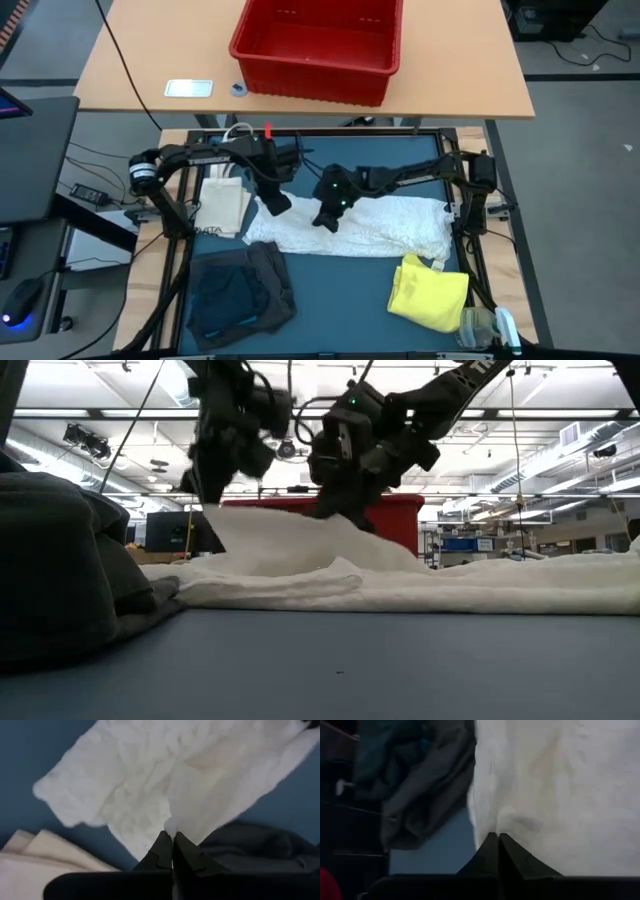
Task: Fold laundry
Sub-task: Fold the white shirt
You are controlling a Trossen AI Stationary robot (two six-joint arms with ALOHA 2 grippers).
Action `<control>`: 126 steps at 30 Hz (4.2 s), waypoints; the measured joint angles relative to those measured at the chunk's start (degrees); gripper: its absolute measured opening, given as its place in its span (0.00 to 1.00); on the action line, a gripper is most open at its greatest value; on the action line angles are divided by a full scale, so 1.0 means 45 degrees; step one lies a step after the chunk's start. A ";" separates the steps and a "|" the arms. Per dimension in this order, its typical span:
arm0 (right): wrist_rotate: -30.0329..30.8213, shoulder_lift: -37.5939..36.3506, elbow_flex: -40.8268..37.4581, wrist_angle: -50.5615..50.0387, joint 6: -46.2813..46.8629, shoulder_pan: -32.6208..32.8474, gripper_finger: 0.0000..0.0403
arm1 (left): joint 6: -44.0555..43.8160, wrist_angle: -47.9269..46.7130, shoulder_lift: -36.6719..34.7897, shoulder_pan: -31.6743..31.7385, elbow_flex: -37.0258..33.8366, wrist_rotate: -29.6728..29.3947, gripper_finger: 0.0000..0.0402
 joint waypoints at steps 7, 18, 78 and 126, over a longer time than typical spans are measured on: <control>-0.0395 0.0021 -0.0005 0.0992 0.0874 -0.0030 0.02 | 0.0931 -0.0426 -0.0857 0.0446 0.0487 0.0451 0.00; 0.2440 0.0039 -0.0019 -0.1494 0.3228 -0.0772 0.22 | 0.0576 0.2501 0.1086 0.1180 -0.1555 0.0103 0.04; 0.7237 -0.8635 -0.6081 -1.0218 0.3308 -0.0956 0.32 | 0.2241 0.5597 0.4082 0.4571 0.2355 -0.1891 0.35; 0.5071 -0.1869 -0.0247 -0.3785 0.2902 0.5519 0.24 | -0.4345 -0.2977 0.0753 -0.7064 0.4732 -0.4440 0.35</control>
